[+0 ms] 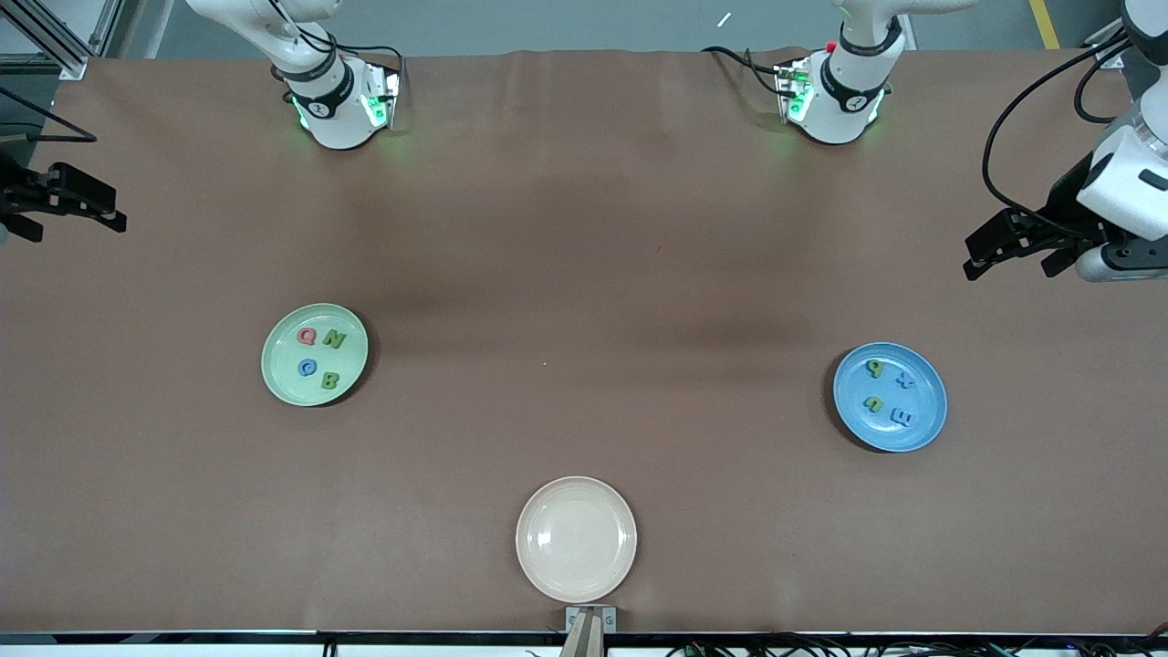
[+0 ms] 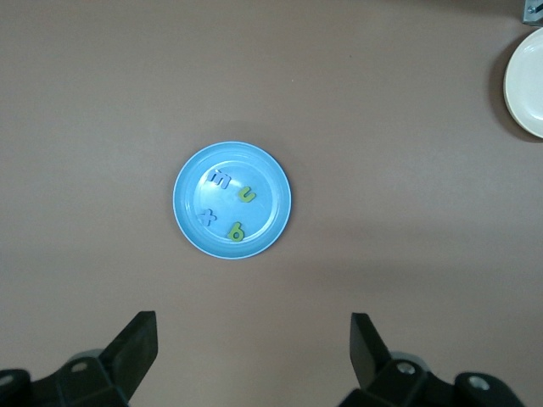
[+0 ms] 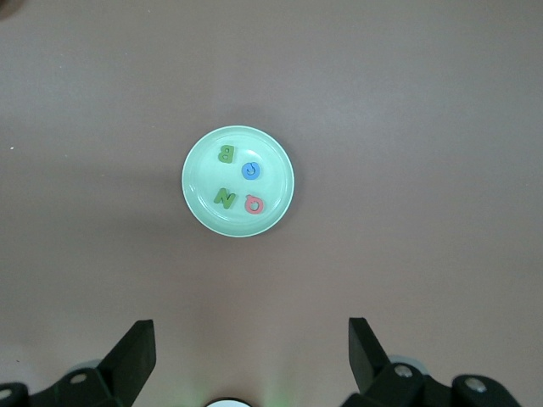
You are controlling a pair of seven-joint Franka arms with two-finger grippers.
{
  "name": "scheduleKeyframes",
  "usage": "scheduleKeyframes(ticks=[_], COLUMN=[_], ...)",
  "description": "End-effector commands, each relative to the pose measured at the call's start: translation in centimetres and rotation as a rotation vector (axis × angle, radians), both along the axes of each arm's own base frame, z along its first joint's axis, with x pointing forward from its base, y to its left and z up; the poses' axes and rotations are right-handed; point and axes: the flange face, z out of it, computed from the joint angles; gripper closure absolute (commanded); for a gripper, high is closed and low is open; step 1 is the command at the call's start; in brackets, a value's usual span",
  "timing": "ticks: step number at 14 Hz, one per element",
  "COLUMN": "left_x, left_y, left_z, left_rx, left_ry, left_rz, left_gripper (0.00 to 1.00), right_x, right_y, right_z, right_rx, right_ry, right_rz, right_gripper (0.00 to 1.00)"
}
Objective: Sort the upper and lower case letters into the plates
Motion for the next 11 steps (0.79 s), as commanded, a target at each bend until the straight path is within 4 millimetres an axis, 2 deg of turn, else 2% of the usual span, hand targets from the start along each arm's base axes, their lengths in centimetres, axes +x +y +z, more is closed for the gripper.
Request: scheduleKeyframes(ticks=[1, 3, 6, 9, 11], left_x=[0.4, 1.1, 0.9, 0.0, -0.6], left_y=[0.0, -0.1, 0.0, -0.1, -0.4], left_z=[1.3, 2.1, 3.0, 4.4, 4.3], left_rx=[-0.014, -0.018, -0.011, -0.007, 0.0], left_ry=[-0.022, -0.042, -0.038, 0.006, 0.055], left_rz=[0.002, -0.006, -0.012, -0.014, -0.016], left_gripper=[0.0, 0.0, 0.0, 0.0, 0.0], right_x=[-0.2, -0.3, -0.4, -0.8, -1.1], right_y=[0.0, -0.3, -0.5, -0.7, -0.7], right_z=[0.1, 0.2, -0.3, -0.6, -0.7], right_rx=[0.026, 0.029, 0.03, 0.032, 0.032], right_ry=[-0.002, -0.005, 0.004, 0.009, 0.007], right_rz=[0.008, 0.002, -0.002, -0.006, -0.005], right_gripper=[0.0, 0.0, 0.0, 0.0, 0.0])
